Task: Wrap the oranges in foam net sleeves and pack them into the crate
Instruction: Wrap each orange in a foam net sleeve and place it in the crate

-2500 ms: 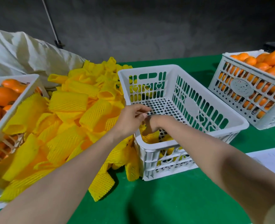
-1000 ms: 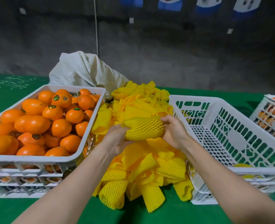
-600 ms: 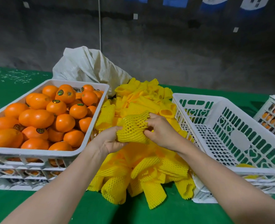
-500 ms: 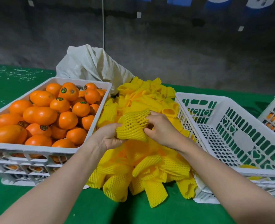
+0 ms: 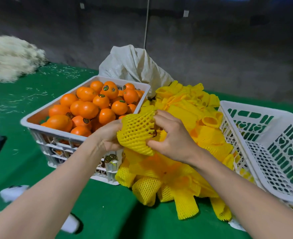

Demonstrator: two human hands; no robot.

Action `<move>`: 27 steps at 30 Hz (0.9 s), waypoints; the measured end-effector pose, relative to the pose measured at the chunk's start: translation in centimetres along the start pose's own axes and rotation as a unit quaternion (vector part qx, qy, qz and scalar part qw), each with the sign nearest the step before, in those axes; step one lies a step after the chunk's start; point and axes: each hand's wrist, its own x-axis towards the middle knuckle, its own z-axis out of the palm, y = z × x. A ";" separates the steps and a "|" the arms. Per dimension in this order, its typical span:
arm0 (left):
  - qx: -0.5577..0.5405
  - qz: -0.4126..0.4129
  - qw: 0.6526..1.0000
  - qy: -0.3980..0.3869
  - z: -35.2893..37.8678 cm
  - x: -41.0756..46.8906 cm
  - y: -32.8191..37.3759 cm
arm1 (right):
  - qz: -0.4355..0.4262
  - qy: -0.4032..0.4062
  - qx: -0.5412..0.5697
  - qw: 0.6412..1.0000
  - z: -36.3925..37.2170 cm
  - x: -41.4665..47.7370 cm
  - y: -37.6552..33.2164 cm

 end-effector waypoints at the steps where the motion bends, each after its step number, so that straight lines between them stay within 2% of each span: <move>1: 0.004 0.004 1.000 -0.005 -0.1 -0.3 0.0 | -0.023 0.002 -0.008 1.000 -0.1 0.3 -0.6; 5: 0.009 0.015 1.000 -0.010 -1.1 -0.4 -0.3 | -0.049 -0.008 -0.027 0.998 -0.2 1.0 -2.0; 10: -0.003 0.027 0.999 -0.027 -1.8 -0.5 -0.2 | -0.033 -0.012 -0.019 0.999 -0.4 0.8 -1.0; 13: -0.013 0.028 0.999 -0.016 -1.9 -0.4 -0.2 | -0.038 -0.015 -0.075 0.996 -0.1 0.4 0.1; 16: -0.024 0.017 1.000 0.009 -1.3 -0.4 0.0 | -0.024 -0.064 -0.158 0.985 0.5 0.3 1.0; 18: -0.018 0.006 1.000 0.024 -0.9 -0.1 0.3 | -0.003 -0.077 -0.171 0.982 0.6 0.7 1.3; 21: 0.007 -0.016 0.999 0.043 -0.6 0.2 1.5 | -0.018 -0.035 -0.141 0.989 0.7 1.6 1.0; 24: 0.026 -0.007 0.992 0.123 -1.2 0.1 2.4 | -0.027 -0.012 -0.125 0.992 1.1 2.1 0.6; 27: 0.054 0.005 0.985 0.165 -2.1 -0.4 2.4 | -0.034 -0.001 -0.106 0.994 1.8 2.4 0.3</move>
